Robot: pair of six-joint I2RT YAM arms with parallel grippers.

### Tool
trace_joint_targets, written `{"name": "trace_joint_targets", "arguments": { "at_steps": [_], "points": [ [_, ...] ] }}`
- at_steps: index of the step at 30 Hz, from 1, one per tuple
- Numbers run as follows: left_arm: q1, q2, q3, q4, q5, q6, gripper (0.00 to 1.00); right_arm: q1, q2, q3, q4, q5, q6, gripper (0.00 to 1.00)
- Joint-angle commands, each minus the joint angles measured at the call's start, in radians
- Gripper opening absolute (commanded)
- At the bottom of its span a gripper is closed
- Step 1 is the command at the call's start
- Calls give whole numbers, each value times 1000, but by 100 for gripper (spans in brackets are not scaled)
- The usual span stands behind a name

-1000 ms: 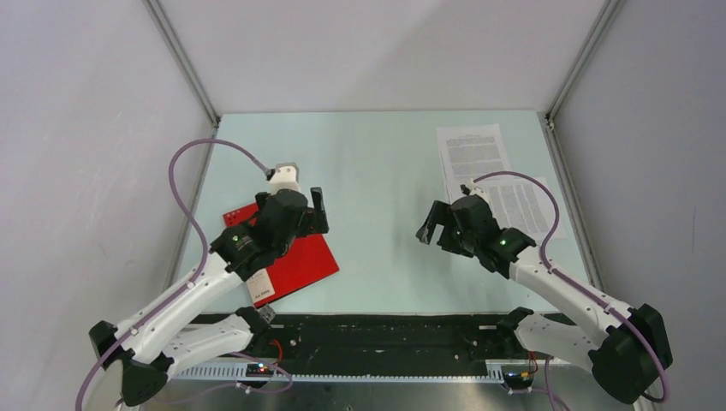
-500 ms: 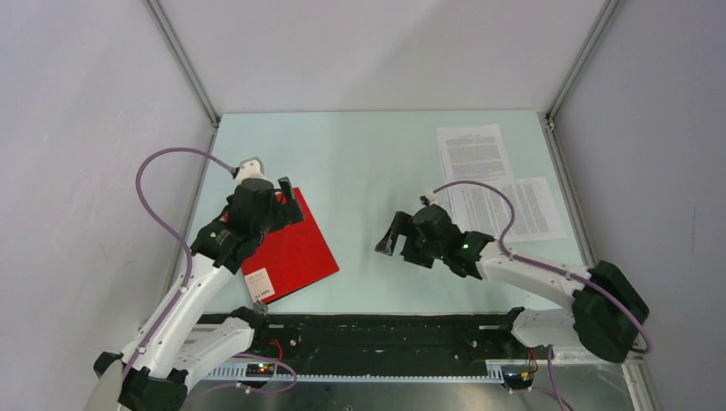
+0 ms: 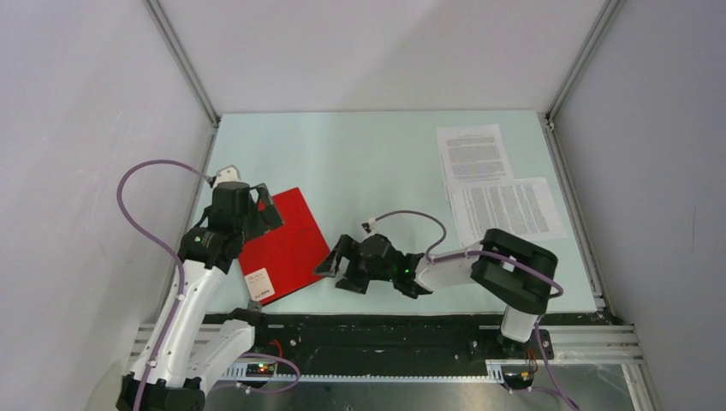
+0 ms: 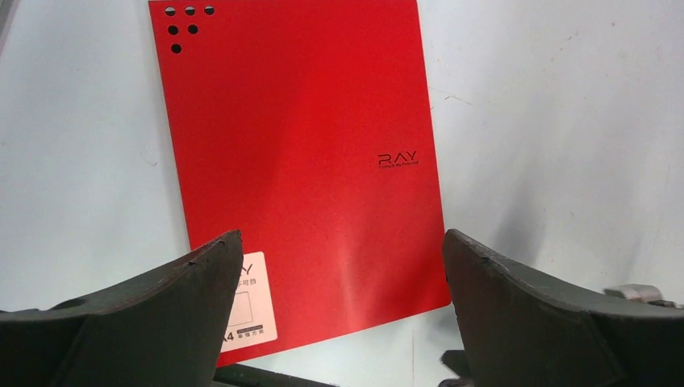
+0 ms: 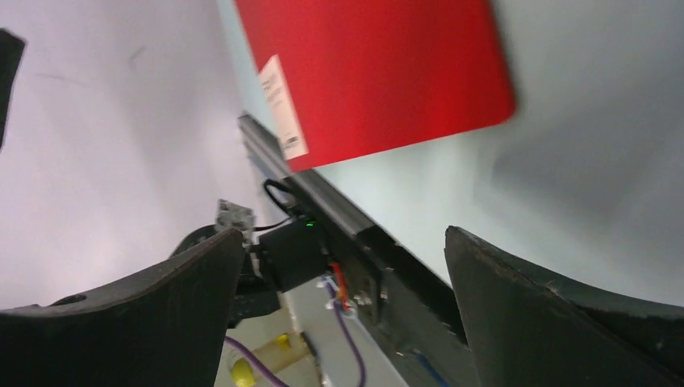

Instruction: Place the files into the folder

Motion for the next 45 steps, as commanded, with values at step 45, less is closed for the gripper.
{"name": "trace_joint_targets", "arguments": {
  "at_steps": [45],
  "points": [
    [28,-14,162,-105,29,17,98,-30,515,330,522,178,284,87]
  ]
}}
